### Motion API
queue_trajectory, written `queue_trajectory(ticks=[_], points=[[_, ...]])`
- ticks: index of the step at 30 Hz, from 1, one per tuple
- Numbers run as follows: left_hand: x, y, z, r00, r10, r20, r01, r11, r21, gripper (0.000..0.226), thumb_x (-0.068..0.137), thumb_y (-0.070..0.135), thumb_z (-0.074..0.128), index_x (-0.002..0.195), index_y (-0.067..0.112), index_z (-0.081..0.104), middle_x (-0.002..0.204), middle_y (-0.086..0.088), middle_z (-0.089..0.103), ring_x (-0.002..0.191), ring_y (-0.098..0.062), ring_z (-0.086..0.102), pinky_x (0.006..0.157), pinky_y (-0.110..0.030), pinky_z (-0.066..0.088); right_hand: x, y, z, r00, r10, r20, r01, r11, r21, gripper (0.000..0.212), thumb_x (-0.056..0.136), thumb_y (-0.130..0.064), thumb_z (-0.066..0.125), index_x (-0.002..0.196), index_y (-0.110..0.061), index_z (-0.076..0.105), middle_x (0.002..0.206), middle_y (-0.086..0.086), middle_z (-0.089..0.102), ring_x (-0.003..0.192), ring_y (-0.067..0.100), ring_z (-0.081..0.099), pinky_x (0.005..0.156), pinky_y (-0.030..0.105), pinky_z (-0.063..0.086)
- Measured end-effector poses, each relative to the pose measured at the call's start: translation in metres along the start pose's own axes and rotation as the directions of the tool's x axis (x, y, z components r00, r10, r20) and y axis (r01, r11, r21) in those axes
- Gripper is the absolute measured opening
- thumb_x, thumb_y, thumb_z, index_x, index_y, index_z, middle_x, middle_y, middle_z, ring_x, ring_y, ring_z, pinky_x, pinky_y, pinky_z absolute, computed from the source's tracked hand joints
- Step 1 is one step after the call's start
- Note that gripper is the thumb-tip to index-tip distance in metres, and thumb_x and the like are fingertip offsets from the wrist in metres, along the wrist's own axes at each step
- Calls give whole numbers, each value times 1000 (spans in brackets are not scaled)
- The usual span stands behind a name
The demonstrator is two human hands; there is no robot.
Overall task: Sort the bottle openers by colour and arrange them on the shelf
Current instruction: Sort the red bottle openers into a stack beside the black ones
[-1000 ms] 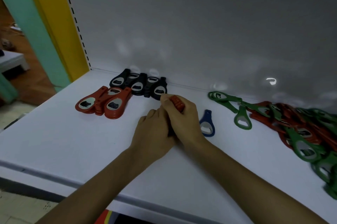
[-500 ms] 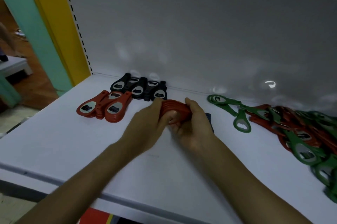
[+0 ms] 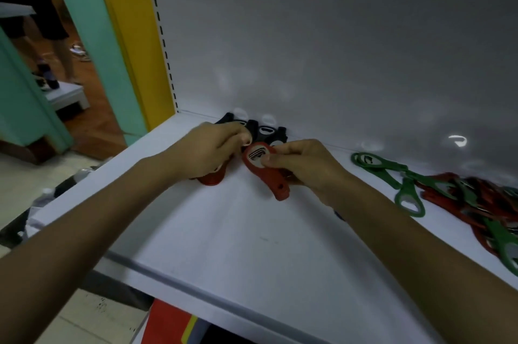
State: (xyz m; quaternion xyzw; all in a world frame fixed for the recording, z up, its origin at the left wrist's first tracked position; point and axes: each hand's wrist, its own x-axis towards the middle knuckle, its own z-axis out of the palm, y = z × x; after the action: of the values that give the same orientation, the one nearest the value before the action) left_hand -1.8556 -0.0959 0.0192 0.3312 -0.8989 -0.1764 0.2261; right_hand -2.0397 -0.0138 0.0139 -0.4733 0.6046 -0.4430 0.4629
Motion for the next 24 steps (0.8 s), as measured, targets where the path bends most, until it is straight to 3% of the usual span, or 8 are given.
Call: queue_trajectory(ticks=[2,5,7,10,16,19,22,24], points=[[-15,-15,-3,990,87,-112,-57,966,253,28,99,30,39,96,19,64,86,7,67,78,-14,61,68,-29,44,10,0,13,991,94,-95,-90,995,44,28,76,-11,77,98,3,69,88,12,71,62,13,68,52,22,56],[-33,-29,-1,992,128,3,-119,914,387,25,90,27,44,82,17,66,83,0,66,78,-23,60,66,-33,46,28,6,32,954,199,-223,-196,980,36,36,74,-15,80,102,1,65,95,14,69,80,23,69,71,34,59],[-38,-31,2,989,141,50,-149,900,409,17,89,22,52,81,16,66,82,-2,67,76,-24,60,61,-29,42,39,8,41,935,207,-287,-203,978,45,42,72,-16,81,106,0,63,103,16,68,92,29,67,83,43,57],[-40,-33,4,992,126,30,-127,897,424,16,89,23,53,87,16,67,88,-1,68,82,-22,61,65,-32,47,51,13,53,905,190,-380,-191,981,36,53,69,-19,83,113,-2,59,110,14,65,99,29,64,89,41,53],[-38,-35,6,991,131,8,-123,903,412,18,90,29,51,94,21,67,93,4,68,84,-19,62,71,-33,48,59,15,66,873,121,-472,-180,980,-81,52,72,-28,81,111,-3,59,109,12,65,97,27,62,82,32,52],[-38,-35,6,993,118,20,-116,903,413,24,93,36,48,103,24,66,100,6,67,87,-15,61,73,-26,46,58,13,69,886,91,-454,-197,962,-191,48,74,-31,79,108,-3,59,106,11,65,95,27,63,85,36,53],[-36,-34,6,992,116,57,-129,905,405,30,92,41,44,109,25,64,104,7,66,88,-11,60,71,-18,39,57,11,69,902,47,-429,-201,926,-320,33,77,-37,75,88,-11,58,90,4,61,81,21,60,79,33,53],[-37,-34,5,991,123,62,-137,900,414,36,90,49,45,112,26,62,106,7,66,91,-11,60,71,-17,37,56,10,67,910,42,-411,-208,906,-368,35,77,-39,74,90,-11,57,89,3,61,82,22,61,80,35,54]])
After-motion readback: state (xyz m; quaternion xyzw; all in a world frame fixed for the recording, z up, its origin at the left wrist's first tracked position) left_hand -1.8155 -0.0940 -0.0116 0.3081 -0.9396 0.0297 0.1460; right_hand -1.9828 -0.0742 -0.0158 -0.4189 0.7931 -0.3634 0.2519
